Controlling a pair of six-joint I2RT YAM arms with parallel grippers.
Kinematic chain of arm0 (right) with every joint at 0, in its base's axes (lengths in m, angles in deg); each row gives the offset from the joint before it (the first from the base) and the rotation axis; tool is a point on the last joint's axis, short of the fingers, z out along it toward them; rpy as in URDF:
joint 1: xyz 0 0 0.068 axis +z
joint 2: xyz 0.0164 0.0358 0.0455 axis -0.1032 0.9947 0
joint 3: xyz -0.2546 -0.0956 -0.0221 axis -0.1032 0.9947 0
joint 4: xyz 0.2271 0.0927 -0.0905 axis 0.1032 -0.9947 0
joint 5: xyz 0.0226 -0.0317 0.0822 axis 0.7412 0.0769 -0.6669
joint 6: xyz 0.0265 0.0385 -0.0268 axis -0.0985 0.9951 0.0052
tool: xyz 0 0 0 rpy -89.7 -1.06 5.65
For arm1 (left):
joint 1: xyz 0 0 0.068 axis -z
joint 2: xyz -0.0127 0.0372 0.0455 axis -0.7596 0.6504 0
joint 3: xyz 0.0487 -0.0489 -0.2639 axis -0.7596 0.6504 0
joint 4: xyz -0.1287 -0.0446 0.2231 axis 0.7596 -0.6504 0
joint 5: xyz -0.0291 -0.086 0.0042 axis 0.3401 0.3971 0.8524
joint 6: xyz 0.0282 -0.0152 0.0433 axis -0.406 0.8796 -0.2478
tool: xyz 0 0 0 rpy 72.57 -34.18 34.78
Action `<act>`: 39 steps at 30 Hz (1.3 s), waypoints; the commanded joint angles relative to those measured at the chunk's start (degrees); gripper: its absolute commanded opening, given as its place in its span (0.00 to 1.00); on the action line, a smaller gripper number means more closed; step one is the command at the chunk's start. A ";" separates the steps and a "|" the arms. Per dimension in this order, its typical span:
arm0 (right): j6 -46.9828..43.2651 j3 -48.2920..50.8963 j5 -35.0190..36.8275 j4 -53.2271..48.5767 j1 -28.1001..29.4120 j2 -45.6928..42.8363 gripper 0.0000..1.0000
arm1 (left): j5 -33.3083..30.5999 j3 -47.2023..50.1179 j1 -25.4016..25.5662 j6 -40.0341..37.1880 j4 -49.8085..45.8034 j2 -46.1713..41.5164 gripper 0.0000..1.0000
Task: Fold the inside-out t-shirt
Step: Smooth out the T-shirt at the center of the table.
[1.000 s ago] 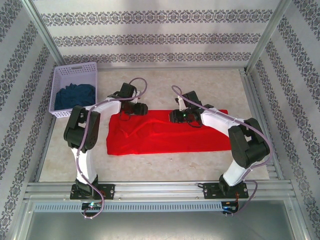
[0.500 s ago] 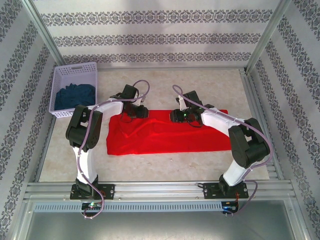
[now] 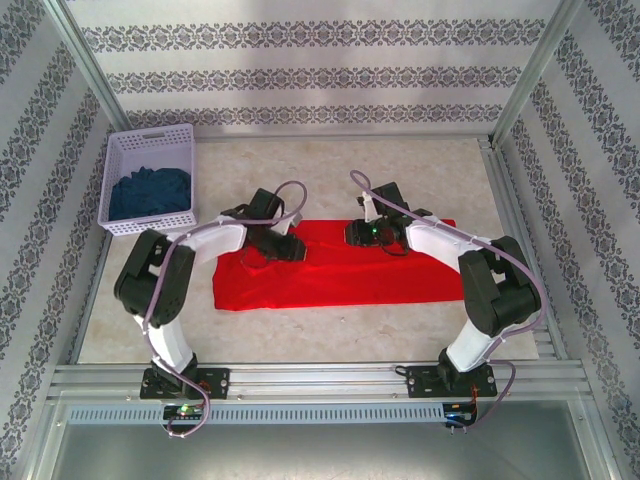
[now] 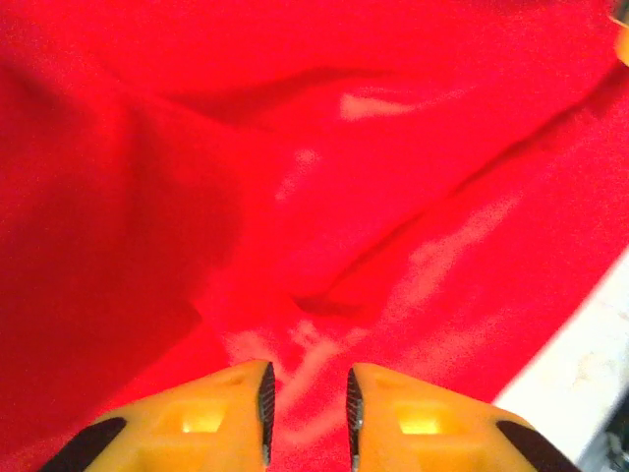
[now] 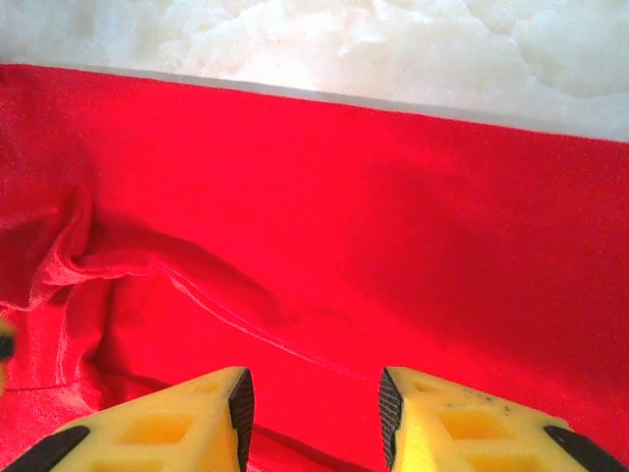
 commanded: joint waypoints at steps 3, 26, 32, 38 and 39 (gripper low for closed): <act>-1.26 1.96 -1.11 -0.55 -0.20 -3.30 0.42 | 6.87 7.17 3.84 4.87 2.50 -8.66 0.33; 1.00 -3.76 -3.39 4.77 8.79 1.89 0.46 | -15.85 9.35 -16.58 9.08 -4.37 -10.04 0.35; -0.23 -4.41 -2.72 2.49 8.31 1.84 0.46 | -17.38 13.22 -14.14 5.82 -5.57 -18.66 0.10; 0.66 -7.42 -4.89 2.78 7.10 3.47 0.47 | -16.94 22.26 -6.17 5.95 -3.17 -30.27 0.09; 2.01 -8.91 -5.93 3.35 7.48 4.69 0.47 | -17.58 23.58 -4.64 6.49 -2.68 -31.66 0.09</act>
